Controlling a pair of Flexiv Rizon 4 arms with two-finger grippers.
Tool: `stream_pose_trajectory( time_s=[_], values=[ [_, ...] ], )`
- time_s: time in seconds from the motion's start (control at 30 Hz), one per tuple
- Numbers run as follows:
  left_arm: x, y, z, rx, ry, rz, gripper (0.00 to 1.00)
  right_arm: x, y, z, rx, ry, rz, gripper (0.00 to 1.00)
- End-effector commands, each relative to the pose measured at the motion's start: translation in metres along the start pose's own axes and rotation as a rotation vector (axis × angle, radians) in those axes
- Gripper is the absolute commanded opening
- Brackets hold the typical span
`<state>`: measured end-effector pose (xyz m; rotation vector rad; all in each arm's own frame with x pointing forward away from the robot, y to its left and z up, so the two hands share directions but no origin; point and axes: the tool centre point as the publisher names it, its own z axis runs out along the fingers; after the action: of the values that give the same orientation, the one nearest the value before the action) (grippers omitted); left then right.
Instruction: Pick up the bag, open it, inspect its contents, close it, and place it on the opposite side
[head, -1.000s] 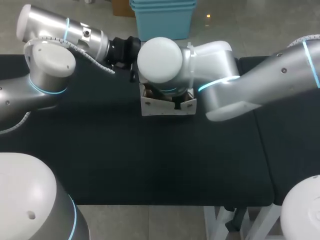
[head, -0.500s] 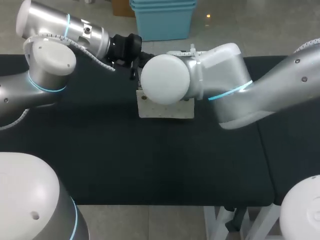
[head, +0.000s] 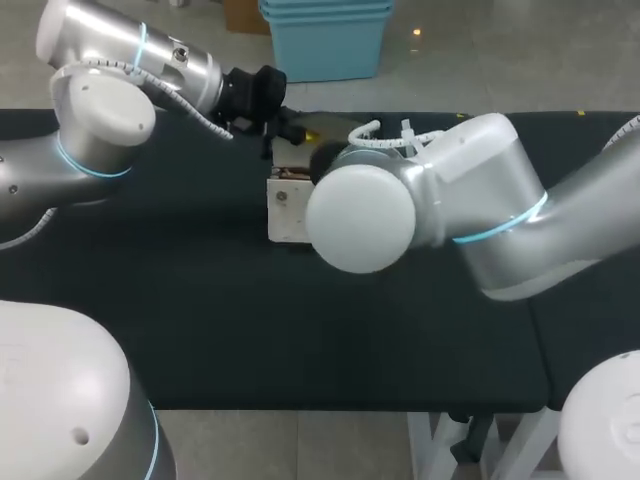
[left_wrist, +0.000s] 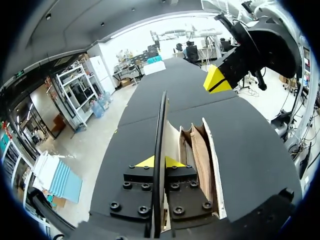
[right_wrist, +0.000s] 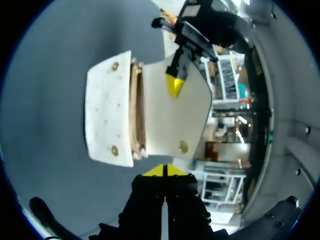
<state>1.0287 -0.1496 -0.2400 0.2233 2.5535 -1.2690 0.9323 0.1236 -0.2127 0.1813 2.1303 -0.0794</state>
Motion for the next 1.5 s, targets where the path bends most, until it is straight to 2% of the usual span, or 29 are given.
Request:
stream_pose_trajectory(
  time_s=[0.03,0.37,0.53,0.7,0.8,1.2,1.3,1.5],
  values=[
    [-0.013,0.015,0.023,-0.017,0.008,-0.015,0.00,0.011,-0.006,-0.002,-0.025,-0.009,0.007,0.00],
    [0.006,0.036,0.038,-0.005,-0.009,0.061,0.00,0.036,-0.006,-0.001,-0.051,0.024,0.018,0.00],
    [0.020,0.041,0.041,-0.005,-0.081,0.125,0.00,0.052,-0.006,0.000,-0.050,0.058,0.023,0.00],
    [0.030,0.046,0.048,-0.062,-0.145,0.196,0.00,0.071,-0.001,-0.002,-0.063,0.086,0.010,0.00],
    [0.034,0.046,0.051,-0.054,-0.159,0.227,0.00,0.081,0.003,-0.001,-0.062,0.097,0.001,0.00],
    [0.033,0.060,0.057,0.005,-0.166,0.240,0.00,0.107,0.005,0.007,-0.054,0.092,0.032,0.00],
    [0.032,0.062,0.058,0.041,-0.137,0.271,0.00,0.114,0.007,0.008,-0.060,0.091,0.028,0.00],
    [0.027,0.061,0.060,0.052,-0.129,0.290,0.00,0.124,0.008,0.009,-0.057,0.090,0.020,0.00]
  ],
)
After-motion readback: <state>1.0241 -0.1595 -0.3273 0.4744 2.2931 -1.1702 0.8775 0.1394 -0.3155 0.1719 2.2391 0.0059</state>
